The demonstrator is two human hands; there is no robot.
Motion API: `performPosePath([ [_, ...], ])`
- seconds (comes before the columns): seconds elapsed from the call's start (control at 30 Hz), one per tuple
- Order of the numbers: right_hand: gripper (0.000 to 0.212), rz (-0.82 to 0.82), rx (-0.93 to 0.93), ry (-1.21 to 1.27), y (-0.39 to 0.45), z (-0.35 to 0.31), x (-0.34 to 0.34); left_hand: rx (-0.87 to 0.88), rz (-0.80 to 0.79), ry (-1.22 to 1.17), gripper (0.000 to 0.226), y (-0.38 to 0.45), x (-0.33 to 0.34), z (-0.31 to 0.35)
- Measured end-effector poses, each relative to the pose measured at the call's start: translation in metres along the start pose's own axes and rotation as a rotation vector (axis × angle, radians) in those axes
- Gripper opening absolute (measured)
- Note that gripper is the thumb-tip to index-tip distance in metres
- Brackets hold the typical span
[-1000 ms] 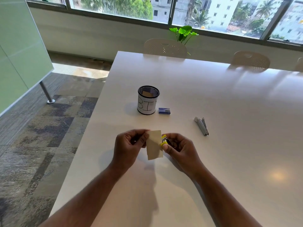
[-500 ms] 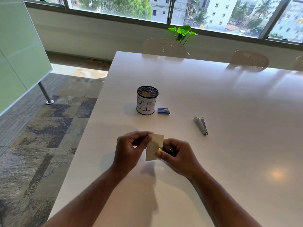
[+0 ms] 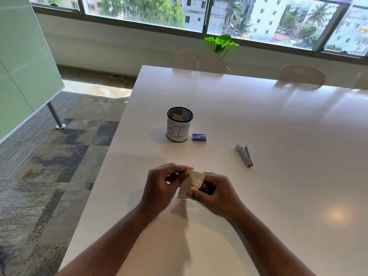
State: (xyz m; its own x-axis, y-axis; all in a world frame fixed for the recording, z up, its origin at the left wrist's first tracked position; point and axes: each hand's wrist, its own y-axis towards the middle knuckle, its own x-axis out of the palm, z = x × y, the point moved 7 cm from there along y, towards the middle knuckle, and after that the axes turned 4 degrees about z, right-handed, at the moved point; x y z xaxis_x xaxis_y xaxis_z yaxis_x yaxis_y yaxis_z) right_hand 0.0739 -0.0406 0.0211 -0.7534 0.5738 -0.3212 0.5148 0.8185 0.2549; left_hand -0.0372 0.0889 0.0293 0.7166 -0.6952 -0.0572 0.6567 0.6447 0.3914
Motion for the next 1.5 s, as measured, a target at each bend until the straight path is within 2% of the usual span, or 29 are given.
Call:
performPosePath([
  [0.33, 0.045, 0.043, 0.007, -0.019, -0.001, 0.005, -0.002, -0.043, -0.011, -0.068, 0.012, -0.002, 0.003, 0.000],
  [0.63, 0.039, 0.082, -0.029, -0.077, -0.003, -0.003, -0.003, -0.047, -0.010, -0.022, 0.010, -0.002, 0.002, -0.001],
  [0.8, 0.049, 0.114, -0.059, -0.131, -0.003, -0.010, -0.006, -0.012, -0.003, 0.017, 0.009, -0.001, 0.000, 0.000],
  [1.5, 0.038, 0.133, -0.051, -0.162, -0.002, -0.013, -0.004, 0.016, -0.003, 0.030, 0.007, -0.001, -0.003, 0.000],
])
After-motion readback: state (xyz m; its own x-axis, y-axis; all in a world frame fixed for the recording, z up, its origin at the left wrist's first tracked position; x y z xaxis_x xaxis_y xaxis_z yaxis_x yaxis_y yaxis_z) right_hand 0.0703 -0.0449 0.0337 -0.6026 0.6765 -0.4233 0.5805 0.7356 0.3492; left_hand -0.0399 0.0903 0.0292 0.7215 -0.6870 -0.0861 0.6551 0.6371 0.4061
